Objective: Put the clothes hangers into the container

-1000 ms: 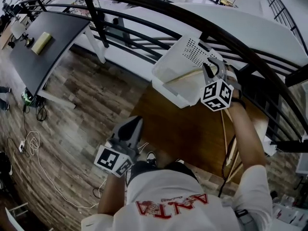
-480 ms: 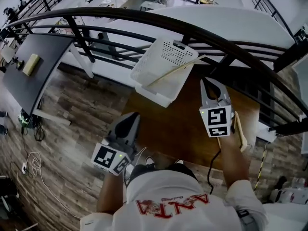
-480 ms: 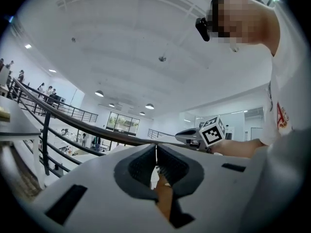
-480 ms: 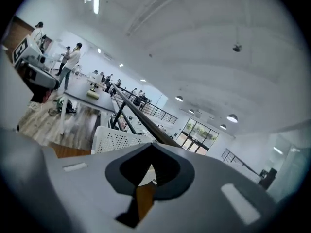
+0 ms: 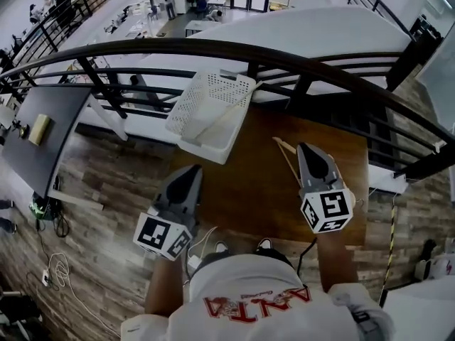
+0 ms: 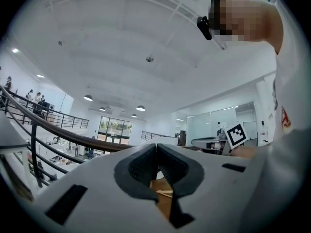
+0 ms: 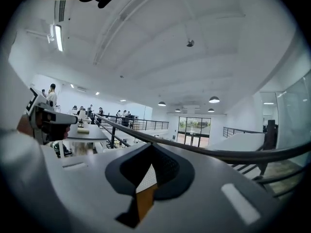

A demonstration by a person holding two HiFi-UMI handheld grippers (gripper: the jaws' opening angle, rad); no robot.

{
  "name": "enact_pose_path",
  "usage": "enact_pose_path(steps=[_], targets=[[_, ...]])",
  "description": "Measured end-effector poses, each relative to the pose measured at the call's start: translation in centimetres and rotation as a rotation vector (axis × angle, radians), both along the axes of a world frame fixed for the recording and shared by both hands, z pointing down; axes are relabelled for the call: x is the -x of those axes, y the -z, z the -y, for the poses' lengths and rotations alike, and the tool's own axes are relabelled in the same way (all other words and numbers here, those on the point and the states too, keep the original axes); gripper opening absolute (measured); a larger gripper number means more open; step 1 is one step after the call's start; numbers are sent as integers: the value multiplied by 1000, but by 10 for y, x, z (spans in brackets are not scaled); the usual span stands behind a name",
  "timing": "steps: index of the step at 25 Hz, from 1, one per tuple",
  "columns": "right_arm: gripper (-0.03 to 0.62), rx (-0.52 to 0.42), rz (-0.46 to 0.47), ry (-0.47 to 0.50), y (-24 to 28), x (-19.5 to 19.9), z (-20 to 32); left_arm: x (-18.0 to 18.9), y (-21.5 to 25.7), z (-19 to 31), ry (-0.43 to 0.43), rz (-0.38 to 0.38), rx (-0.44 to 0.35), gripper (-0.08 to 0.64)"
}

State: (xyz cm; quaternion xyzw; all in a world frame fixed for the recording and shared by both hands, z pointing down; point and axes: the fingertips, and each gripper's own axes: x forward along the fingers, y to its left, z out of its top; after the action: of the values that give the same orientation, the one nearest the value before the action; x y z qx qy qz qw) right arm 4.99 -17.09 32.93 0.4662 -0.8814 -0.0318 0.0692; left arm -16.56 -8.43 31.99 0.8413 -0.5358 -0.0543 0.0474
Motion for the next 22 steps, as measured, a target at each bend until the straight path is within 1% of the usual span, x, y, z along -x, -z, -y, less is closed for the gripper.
enact_pose_path(steps=[3, 7, 11, 13, 18, 22], targets=[[3, 5, 48, -11, 5, -22, -12, -20, 6, 2, -21, 18, -9, 14], [3, 42, 131, -14, 10, -51, -24, -44, 12, 3, -43, 35, -19, 14], [3, 42, 137, -29, 13, -71, -28, -56, 15, 4, -28, 57, -35, 9], [3, 49, 140, -38, 12, -77, -29, -60, 15, 4, -19, 71, -31, 9], [3, 57, 141, -49, 10, -87, -26, -67, 17, 5, -29, 45, -32, 9], [3, 61, 143, -60, 8, -96, -24, -73, 14, 5, -43, 47, -24, 9]])
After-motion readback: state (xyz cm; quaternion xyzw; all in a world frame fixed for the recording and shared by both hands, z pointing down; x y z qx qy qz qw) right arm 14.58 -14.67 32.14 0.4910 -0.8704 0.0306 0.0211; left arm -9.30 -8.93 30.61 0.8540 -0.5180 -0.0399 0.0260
